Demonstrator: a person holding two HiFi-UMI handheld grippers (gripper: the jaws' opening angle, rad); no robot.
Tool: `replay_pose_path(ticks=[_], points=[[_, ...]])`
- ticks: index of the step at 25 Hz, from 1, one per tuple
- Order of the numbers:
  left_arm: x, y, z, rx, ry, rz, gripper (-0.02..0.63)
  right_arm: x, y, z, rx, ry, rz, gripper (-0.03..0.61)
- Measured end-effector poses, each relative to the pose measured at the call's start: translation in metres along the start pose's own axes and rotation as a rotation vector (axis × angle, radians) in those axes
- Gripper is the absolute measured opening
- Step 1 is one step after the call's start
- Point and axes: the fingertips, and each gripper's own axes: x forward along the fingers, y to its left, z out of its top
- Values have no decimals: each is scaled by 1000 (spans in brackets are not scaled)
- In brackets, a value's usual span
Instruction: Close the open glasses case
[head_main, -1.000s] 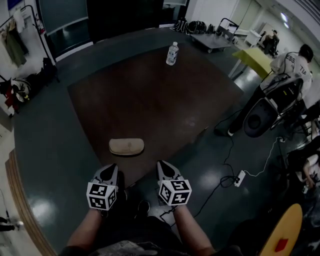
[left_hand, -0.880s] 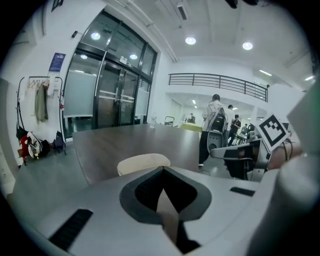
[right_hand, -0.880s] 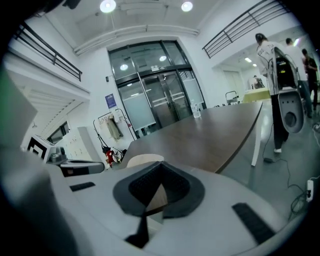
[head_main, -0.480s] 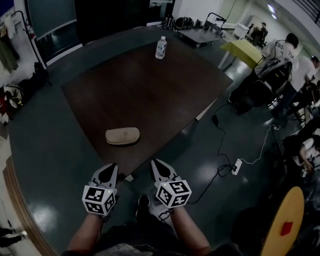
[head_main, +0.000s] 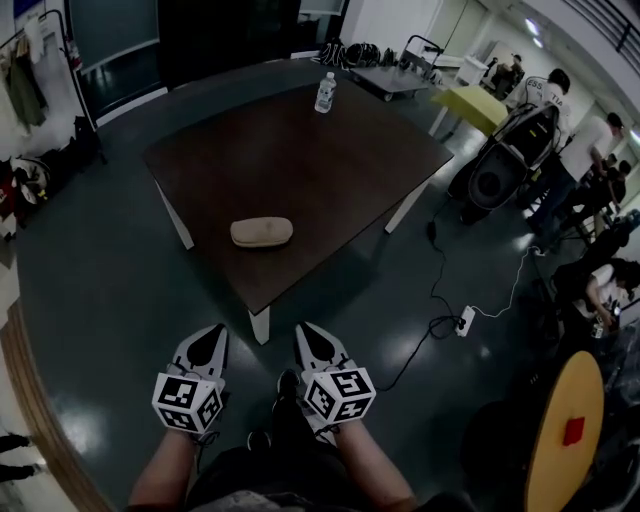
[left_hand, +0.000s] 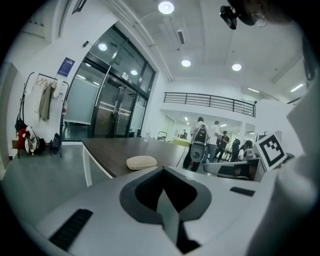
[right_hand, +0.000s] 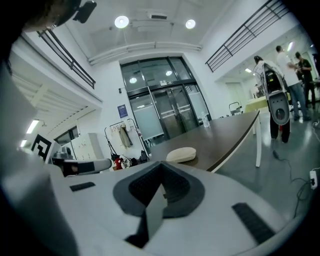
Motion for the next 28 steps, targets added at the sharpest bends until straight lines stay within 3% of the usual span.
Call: replay_pose_path(ticks=[10, 21, 28], points=[[-85, -43, 4, -4, -88, -57, 9, -80, 73, 9, -86, -88, 28, -11], [-96, -77, 13, -9, -116, -112, 9, -121, 77, 17, -124, -109, -16, -12], [-92, -85, 11, -10, -114, -89, 9, -124, 75, 18, -161, -100, 16, -12]])
